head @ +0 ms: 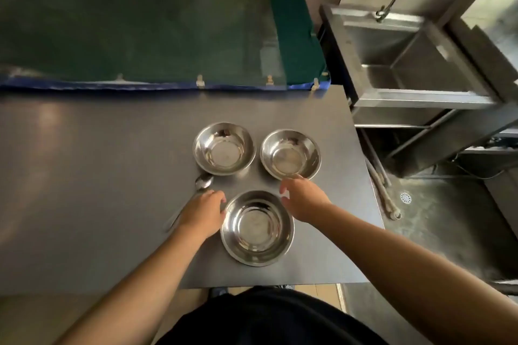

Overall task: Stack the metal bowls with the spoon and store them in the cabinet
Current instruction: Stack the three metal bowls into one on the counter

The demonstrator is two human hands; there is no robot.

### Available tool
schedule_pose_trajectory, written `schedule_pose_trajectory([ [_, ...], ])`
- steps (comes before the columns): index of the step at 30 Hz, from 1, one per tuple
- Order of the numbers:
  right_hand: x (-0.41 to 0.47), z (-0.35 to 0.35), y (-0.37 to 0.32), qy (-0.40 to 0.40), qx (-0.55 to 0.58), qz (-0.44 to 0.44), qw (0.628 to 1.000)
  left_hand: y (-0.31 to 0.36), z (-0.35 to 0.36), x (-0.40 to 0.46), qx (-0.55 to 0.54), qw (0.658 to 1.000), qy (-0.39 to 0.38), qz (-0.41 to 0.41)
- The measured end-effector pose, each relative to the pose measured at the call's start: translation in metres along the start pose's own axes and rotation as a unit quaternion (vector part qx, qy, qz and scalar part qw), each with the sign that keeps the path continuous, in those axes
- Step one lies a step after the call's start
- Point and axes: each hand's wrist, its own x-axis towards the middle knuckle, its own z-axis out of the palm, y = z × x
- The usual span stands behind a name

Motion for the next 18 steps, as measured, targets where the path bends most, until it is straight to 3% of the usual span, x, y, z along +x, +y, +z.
schedule_pose_trajectory([
  [11,0.012,0.035,0.033,-0.088,0.065,0.031,0.994,0.024,0.036,-0.024,-0.067,0.983,0.017,-0.168],
  [18,0.018,0.041,0.047,-0.148,0.146,0.063,0.976,0.037,0.042,-0.026,-0.137,0.953,0.052,-0.265],
])
